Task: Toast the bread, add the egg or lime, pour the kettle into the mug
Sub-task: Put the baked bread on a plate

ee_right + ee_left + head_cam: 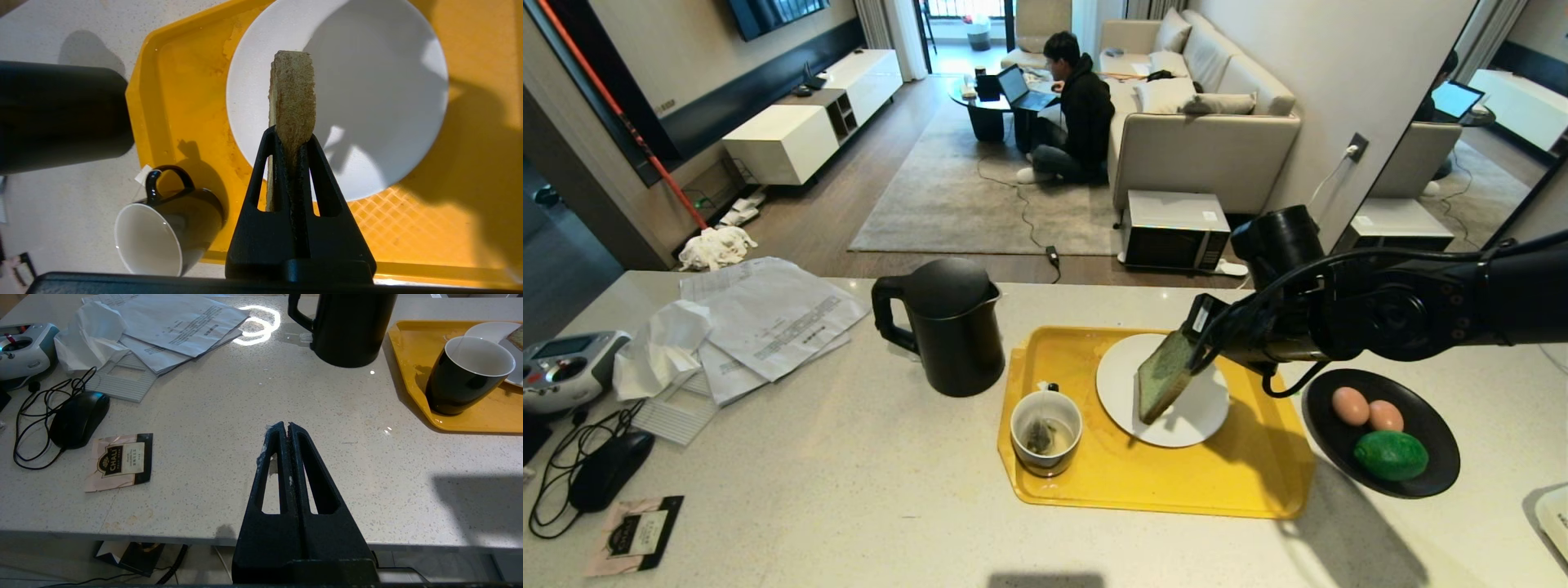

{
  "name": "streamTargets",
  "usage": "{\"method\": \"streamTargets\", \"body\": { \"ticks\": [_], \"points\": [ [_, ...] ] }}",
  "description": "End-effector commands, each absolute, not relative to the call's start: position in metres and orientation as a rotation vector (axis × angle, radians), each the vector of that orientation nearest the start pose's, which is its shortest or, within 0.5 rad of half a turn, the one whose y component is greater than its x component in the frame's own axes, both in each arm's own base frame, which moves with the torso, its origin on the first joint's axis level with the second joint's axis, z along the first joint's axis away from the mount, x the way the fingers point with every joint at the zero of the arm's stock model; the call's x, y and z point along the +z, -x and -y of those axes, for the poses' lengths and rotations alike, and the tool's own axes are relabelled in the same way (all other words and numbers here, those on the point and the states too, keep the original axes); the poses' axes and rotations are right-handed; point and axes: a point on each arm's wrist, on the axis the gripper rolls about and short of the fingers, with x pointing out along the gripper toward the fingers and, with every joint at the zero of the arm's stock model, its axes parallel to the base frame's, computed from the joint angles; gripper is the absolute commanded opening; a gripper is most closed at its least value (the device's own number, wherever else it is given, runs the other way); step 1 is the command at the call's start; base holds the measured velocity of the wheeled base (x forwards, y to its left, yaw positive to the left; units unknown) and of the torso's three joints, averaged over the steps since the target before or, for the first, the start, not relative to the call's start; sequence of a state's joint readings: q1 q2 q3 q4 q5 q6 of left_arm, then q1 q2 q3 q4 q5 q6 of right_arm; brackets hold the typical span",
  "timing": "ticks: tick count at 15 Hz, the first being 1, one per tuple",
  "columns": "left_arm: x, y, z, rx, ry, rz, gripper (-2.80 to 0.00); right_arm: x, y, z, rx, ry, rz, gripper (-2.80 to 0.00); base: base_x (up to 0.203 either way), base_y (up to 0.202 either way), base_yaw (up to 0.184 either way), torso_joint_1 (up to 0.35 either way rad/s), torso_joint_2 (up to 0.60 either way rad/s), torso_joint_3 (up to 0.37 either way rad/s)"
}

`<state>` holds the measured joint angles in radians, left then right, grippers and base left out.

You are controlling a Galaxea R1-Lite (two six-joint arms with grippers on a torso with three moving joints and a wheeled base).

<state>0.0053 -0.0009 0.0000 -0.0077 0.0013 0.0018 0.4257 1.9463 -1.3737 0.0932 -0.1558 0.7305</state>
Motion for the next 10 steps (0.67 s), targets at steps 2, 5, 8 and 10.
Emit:
{"method": "streamTargets", "body": {
  "ticks": [2,5,8,10],
  "points": [
    [0.076,0.023,0.0,0.009,-0.002,0.009,-2.8,0.177,-0.355,-0.155,0.016,-0.527,-0.717,-2.8,0.0,0.0,0.0,0.0,0.0,0.0],
    [0.076,0.023,0.0,0.008,-0.002,0.009,-2.8,0.16,-0.361,-0.156,-0.006,-0.517,-0.755,-2.8,0.0,0.0,0.0,0.0,0.0,0.0],
    [0.076,0.023,0.0,0.008,-0.002,0.009,-2.8,0.141,-0.373,-0.143,-0.063,-0.509,-0.789,-2.8,0.0,0.0,0.0,0.0,0.0,0.0],
    [0.076,0.023,0.0,0.008,-0.002,0.009,-2.8,0.132,-0.377,-0.133,-0.088,-0.491,-0.805,-2.8,0.0,0.0,0.0,0.0,0.0,0.0]
  ]
}}
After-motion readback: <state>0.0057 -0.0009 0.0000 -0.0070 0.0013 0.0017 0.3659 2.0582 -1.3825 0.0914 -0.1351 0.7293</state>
